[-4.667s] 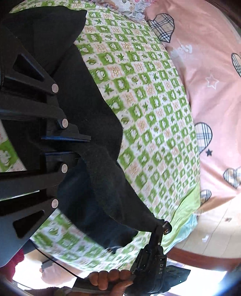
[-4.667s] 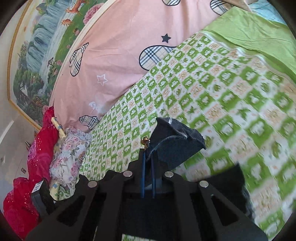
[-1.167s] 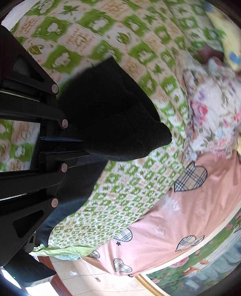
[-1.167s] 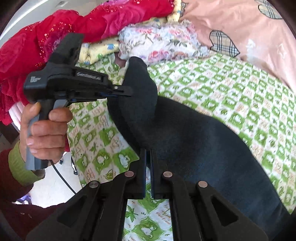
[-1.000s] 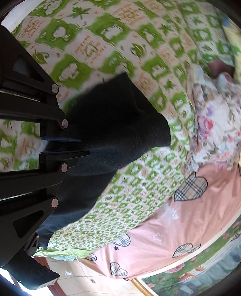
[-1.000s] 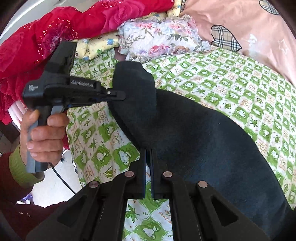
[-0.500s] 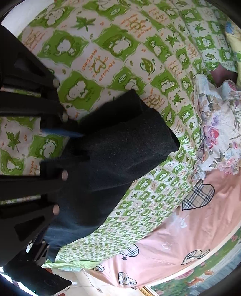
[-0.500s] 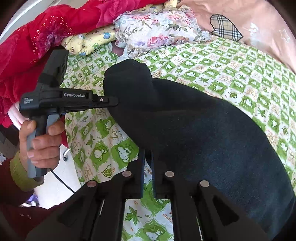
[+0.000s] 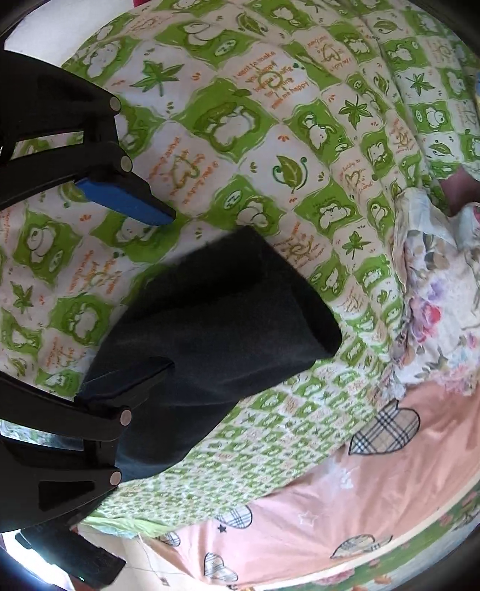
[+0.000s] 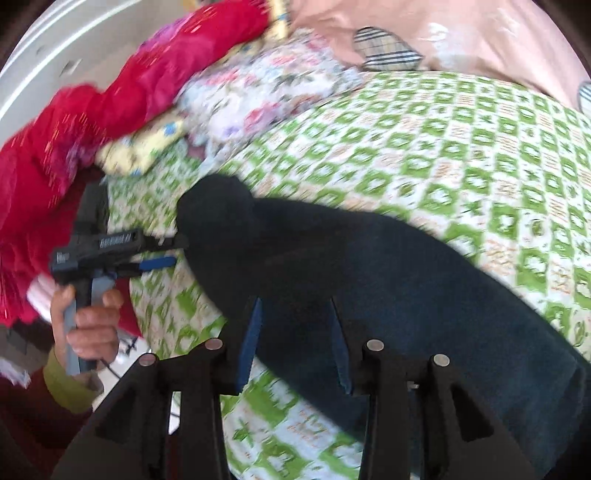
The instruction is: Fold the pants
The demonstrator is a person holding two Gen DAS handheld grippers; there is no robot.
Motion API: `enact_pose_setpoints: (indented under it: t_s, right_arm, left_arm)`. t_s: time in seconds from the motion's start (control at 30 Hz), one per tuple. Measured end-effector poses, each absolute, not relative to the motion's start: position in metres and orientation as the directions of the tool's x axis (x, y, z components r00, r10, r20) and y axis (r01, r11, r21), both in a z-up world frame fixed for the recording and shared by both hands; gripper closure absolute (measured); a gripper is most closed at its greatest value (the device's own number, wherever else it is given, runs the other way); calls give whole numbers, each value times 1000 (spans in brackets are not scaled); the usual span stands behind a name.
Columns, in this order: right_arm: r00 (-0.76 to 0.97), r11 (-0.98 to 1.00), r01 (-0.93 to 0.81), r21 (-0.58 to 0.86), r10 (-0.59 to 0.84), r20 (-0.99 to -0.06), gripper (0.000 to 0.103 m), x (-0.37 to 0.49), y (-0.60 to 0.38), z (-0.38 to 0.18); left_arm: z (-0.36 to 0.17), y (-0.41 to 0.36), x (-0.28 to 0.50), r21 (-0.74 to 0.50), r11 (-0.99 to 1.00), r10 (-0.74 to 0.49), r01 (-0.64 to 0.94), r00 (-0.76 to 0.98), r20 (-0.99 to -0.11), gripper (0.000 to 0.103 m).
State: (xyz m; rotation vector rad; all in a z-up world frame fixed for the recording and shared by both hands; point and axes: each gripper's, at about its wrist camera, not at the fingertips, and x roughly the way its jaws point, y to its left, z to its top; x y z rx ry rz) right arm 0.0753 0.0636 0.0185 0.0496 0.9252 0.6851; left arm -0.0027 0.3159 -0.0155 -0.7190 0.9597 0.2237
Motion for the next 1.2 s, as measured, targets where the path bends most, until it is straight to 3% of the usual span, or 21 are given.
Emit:
enact_pose_setpoints:
  t_s: [0.3, 0.5, 0.67, 0.77, 0.87, 1.0, 1.07, 1.13, 1.2]
  right_arm:
    - [433, 814, -459, 356, 555, -710, 65, 150, 53, 25]
    - [356, 822, -480, 307, 502, -788, 65, 197, 73, -2]
    - [223, 770, -576, 274, 470, -854, 64, 190, 96, -29]
    - [254, 747, -637, 192, 438, -862, 63, 179, 103, -31]
    - [210, 743, -624, 244, 459, -863, 63, 192, 99, -35]
    - [142, 732, -573, 367, 530, -836, 66, 210, 93, -43]
    - [143, 741, -552, 382, 535, -832, 83, 213, 89, -44]
    - [166, 749, -554, 364, 528, -833, 88, 207, 91, -39]
    - [242, 758, -577, 305, 515, -822, 90, 194, 94, -22]
  left_arm:
    - [-22, 331, 14, -429, 731, -103, -531, 535, -838, 29]
    - [-24, 333, 24, -424, 733, -94, -531, 538, -838, 31]
    - [-27, 331, 27, -408, 753, -82, -517, 541, -837, 32]
    - [-27, 328, 31, -399, 763, -73, -508, 546, -835, 32]
    - [-28, 324, 38, -383, 775, -59, -502, 546, -835, 34]
    - [-27, 317, 47, -359, 798, -36, -484, 556, -830, 52]
    - [-26, 318, 46, -369, 806, -50, -464, 568, -822, 65]
    - [-16, 319, 37, -419, 799, -80, -432, 615, -785, 82]
    - [-2, 319, 25, -460, 797, -97, -392, 669, -737, 84]
